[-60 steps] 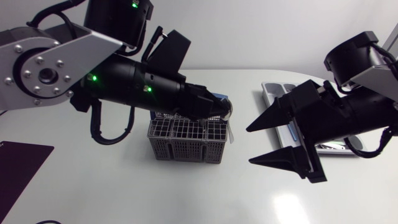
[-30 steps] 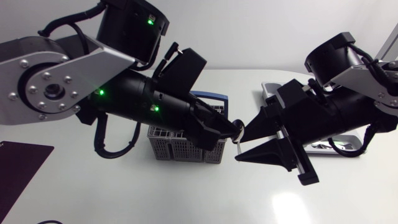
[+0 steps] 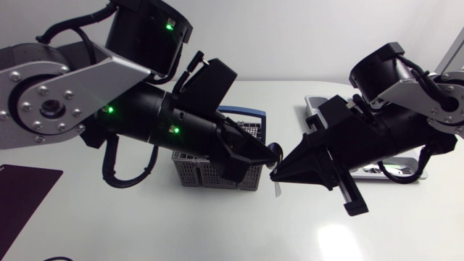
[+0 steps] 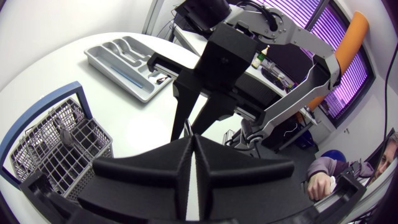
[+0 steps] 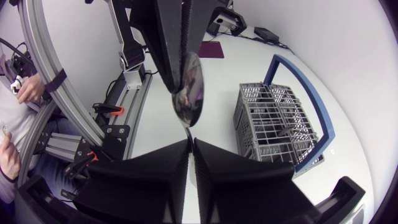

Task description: Transfer all utensils from the basket to the drawer tray.

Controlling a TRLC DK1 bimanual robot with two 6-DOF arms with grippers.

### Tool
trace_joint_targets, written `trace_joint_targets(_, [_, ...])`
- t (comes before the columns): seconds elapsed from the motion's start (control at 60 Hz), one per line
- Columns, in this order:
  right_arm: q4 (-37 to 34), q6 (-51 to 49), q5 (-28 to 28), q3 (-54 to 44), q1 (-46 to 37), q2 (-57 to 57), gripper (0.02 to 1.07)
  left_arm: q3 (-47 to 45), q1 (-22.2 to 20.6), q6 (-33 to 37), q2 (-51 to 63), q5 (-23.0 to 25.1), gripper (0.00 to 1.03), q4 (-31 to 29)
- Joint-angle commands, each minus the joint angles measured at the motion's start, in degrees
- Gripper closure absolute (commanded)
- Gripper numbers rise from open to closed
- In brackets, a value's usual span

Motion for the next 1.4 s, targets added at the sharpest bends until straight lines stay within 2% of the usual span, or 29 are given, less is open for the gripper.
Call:
trace_joint_targets(0.0, [-1.51,-0.08,-0.46,1.11,0.14,0.75,1.02,-1.13,-0.38,0.90,-1.63,0.59,0.98,0.33])
trace_joint_targets(0.033, [-1.68,-0.08,-0.46,1.11,0.14,0.75,1.02,-1.04,-0.38,0.90,-1.72,0.59,0.96,0.33])
trace_joint_targets(0.067, [-1.86,-0.08,-0.46,1.11,0.14,0.75,1.02,-1.04,-0.38,0.81,-1.72,0.59,0.89,0.33])
trace_joint_targets(0.083, [-1.95,-0.17,-0.46,1.02,0.14,0.75,1.02,-0.96,-0.38,0.90,-1.72,0.59,0.81,0.33])
trace_joint_targets(0.217, [-2.04,-0.43,-0.28,0.32,0.14,0.75,1.02,0.45,-0.29,0.90,-1.72,0.50,0.48,0.33])
trace_joint_targets(0.35, [-2.48,-1.57,1.04,-0.65,-0.92,0.93,1.02,2.38,0.67,0.81,-1.63,-0.82,0.30,0.51])
trace_joint_targets(0.567, [-5.29,-7.90,3.06,-1.52,-9.35,1.02,1.02,3.35,4.37,0.55,-1.45,-3.63,0.30,0.51])
trace_joint_targets(0.7, [-5.38,-12.82,4.99,-2.14,-17.61,1.46,1.02,3.53,5.86,0.37,-0.22,-9.26,0.30,0.60])
trace_joint_targets(0.85, [-3.79,-18.97,9.74,-3.63,-25.52,2.25,1.02,3.44,6.48,0.37,1.54,-14.88,0.30,0.42])
trace_joint_targets(0.9, [-0.81,-20.73,12.29,-4.78,-29.22,2.78,1.02,3.26,6.48,0.55,2.33,-17.96,0.30,0.33])
trace_joint_targets(0.983, [5.96,-22.93,16.77,-7.24,-33.35,3.65,1.02,2.38,6.30,0.99,2.77,-19.36,0.30,0.33])
trace_joint_targets(1.067, [10.80,-26.45,19.41,-8.64,-38.27,4.71,1.01,1.50,5.60,1.69,3.38,-22.97,0.30,0.42])
trace_joint_targets(1.117, [15.63,-28.47,21.69,-9.79,-41.26,5.85,1.01,1.06,5.60,1.86,3.56,-23.14,0.30,0.42])
trace_joint_targets(1.383, [30.84,-37.61,27.23,-7.76,-52.33,18.68,1.01,-0.61,5.77,2.39,3.64,-25.25,0.30,0.42])
